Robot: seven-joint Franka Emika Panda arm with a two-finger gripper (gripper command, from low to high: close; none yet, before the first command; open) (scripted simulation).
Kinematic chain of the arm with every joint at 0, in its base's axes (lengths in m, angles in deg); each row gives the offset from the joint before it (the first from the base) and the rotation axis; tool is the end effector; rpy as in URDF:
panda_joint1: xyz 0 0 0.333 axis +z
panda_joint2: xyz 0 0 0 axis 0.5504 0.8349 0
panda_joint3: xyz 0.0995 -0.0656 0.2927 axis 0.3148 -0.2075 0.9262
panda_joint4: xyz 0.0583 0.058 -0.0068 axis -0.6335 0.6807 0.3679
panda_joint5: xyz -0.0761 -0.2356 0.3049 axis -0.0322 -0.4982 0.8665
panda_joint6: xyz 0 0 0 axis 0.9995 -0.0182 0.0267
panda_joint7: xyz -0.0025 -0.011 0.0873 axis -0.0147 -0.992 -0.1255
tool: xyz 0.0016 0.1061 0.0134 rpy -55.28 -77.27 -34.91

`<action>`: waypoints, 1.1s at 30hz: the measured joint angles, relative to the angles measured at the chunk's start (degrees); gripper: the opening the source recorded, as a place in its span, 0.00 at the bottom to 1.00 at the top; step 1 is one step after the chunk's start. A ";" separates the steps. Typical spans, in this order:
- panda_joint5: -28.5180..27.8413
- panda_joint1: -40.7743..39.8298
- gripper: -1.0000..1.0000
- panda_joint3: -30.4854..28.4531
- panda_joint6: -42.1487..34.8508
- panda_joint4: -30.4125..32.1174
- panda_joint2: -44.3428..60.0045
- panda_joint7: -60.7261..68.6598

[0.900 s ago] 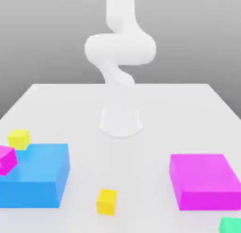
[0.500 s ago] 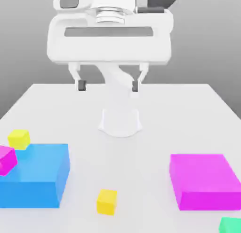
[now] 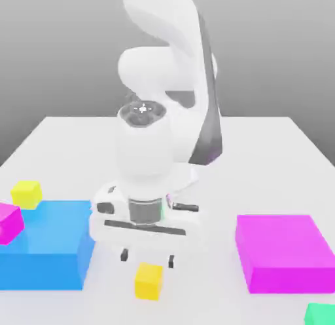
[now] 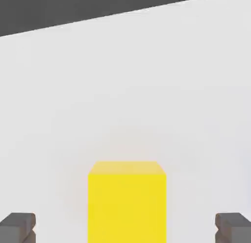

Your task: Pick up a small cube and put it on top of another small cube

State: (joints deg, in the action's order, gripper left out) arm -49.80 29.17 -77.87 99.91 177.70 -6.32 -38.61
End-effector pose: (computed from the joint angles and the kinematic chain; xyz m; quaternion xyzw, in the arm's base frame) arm 0.4181 -0.0361 0.1517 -0.8824 0.4705 -0.0005 0.0003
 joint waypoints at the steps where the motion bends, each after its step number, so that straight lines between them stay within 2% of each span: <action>1: 0.08 -0.06 0.50 0.08 1.65 -0.39 2.08 0.06; 2: 0.13 -0.12 0.00 0.14 3.17 -0.75 3.97 0.10; 9: -0.04 -0.20 0.00 0.22 3.49 -0.82 4.36 -0.05; 15: -0.59 -0.01 0.00 0.37 -5.21 0.84 -5.99 0.09; 29: -10.38 12.46 0.00 17.57 -23.59 -26.60 4.36 27.24; 33: -14.20 15.40 0.00 16.30 -19.34 -29.24 11.63 27.08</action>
State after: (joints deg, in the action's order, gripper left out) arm -64.00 44.57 -61.57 80.57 148.45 5.32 -11.53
